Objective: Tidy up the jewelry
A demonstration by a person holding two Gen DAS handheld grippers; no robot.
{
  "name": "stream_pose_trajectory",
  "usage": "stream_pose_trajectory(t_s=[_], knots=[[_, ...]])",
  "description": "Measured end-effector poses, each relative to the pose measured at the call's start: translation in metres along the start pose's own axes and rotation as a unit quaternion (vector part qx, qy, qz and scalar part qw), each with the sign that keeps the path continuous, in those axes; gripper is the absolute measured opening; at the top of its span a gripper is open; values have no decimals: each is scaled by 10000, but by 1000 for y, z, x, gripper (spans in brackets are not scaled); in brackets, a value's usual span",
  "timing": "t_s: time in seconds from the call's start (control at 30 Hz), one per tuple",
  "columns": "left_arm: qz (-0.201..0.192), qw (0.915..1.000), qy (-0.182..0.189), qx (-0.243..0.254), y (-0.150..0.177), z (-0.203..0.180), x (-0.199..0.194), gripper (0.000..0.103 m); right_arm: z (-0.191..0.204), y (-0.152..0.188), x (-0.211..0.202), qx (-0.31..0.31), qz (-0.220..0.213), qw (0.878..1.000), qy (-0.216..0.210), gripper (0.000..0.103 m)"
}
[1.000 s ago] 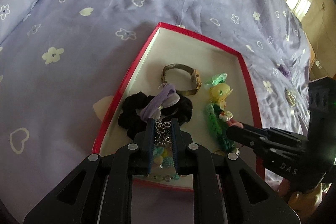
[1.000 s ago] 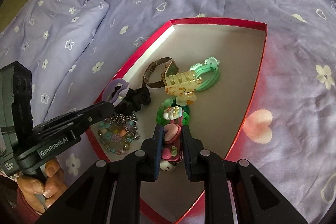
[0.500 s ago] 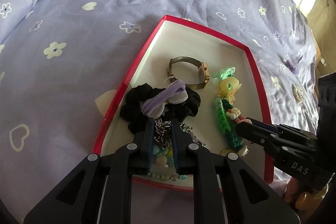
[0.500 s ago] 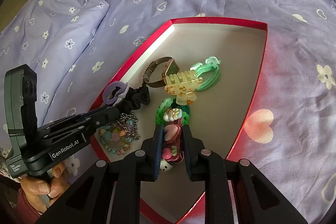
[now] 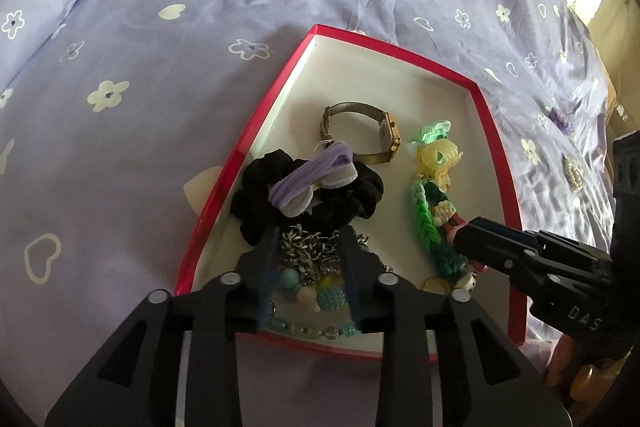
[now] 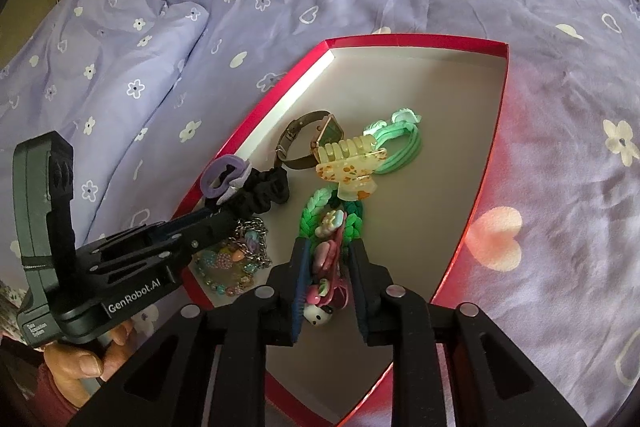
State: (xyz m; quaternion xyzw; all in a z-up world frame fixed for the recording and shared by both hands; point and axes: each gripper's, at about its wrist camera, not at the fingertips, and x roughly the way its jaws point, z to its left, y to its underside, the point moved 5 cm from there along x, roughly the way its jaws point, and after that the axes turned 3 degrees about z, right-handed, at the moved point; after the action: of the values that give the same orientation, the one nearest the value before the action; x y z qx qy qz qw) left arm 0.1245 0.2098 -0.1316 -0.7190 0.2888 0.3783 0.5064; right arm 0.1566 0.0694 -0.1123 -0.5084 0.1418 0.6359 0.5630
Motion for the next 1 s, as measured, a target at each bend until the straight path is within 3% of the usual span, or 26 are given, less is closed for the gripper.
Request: stream_pose_trajectory(t_s=[0.07, 0.2, 0.37, 0.63, 1.0], knots=[[-1, 10000, -3, 6, 0, 0, 0, 33, 2, 0, -2, -14, -35, 10000, -20, 36], [7, 10000, -34, 24, 0, 0, -1, 35, 3, -1, -7, 15, -106, 9999, -57, 38], [-75, 9999, -101, 12, 1, 0, -9, 48, 3, -2, -20, 81, -243, 9996, -120, 44], [-217, 9997, -139, -19, 5, 0, -26, 72, 4, -2, -46, 164, -589, 9979, -236, 62], [-231, 9995, -138, -171, 16, -1, -40, 85, 1, 7, -57, 310, -654, 9968, -344, 75]])
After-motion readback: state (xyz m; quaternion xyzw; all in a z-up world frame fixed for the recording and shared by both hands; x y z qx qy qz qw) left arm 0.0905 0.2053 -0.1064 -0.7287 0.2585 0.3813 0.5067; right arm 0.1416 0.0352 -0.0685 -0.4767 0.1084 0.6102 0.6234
